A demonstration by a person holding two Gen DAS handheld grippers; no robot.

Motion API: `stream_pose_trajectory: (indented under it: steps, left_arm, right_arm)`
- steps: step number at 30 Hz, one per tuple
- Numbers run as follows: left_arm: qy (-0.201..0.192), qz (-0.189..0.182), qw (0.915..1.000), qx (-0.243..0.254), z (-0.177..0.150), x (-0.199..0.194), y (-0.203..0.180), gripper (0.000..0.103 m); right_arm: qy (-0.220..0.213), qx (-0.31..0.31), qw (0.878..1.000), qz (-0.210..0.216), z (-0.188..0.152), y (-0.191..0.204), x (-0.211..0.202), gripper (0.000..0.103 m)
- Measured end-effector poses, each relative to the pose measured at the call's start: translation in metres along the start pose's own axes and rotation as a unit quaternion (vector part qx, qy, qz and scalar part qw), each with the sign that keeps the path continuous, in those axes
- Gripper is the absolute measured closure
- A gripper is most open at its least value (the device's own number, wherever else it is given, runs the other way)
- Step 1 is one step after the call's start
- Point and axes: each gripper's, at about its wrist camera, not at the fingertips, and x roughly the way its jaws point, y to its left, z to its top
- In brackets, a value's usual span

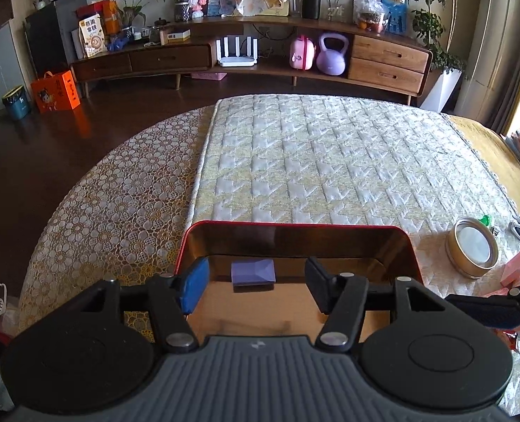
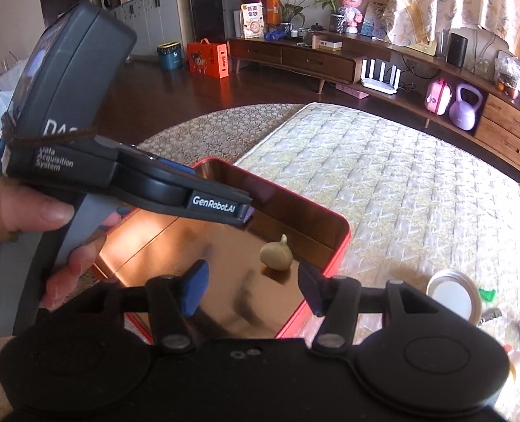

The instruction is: Organize rigid objects

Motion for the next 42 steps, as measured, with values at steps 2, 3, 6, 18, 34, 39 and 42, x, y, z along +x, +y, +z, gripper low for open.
stream_pose_trajectory:
  steps: [2, 3, 6, 18, 34, 39, 42]
  left_arm:
    - [-0.007, -0.003, 1.0, 0.005, -0.002, -0.01, -0.004, 0.041]
    - [-0.01, -0.004, 0.9999, 0.008, -0.003, -0.014, -0.006, 0.038]
    - [-0.02, -0.008, 0.9996, 0.019, -0.007, -0.028, -0.014, 0.037]
    - [-0.046, -0.042, 0.9977, 0.026, -0.033, -0.077, -0.04, 0.031]
    - [-0.057, -0.086, 0.9942, 0.031, -0.07, -0.109, -0.087, 0.021]
    - [-0.054, -0.105, 0.9922, 0.039, -0.079, -0.11, -0.108, 0.018]
    - [-0.055, -0.113, 0.9911, 0.041, -0.084, -0.108, -0.121, 0.017]
  right_arm:
    - [-0.007, 0.004, 1.0, -0.002, -0.003, 0.0, -0.01, 0.044]
    - [-0.01, 0.006, 1.0, -0.003, -0.004, -0.001, -0.014, 0.042]
    - [-0.018, 0.018, 1.0, -0.005, -0.007, -0.004, -0.026, 0.039]
    - [-0.05, 0.074, 0.996, -0.007, -0.037, -0.024, -0.079, 0.021]
    - [-0.082, 0.144, 0.985, -0.05, -0.096, -0.049, -0.134, 0.003]
    - [-0.096, 0.166, 0.979, -0.074, -0.118, -0.065, -0.152, 0.0]
    - [-0.099, 0.185, 0.974, -0.088, -0.133, -0.079, -0.158, 0.0]
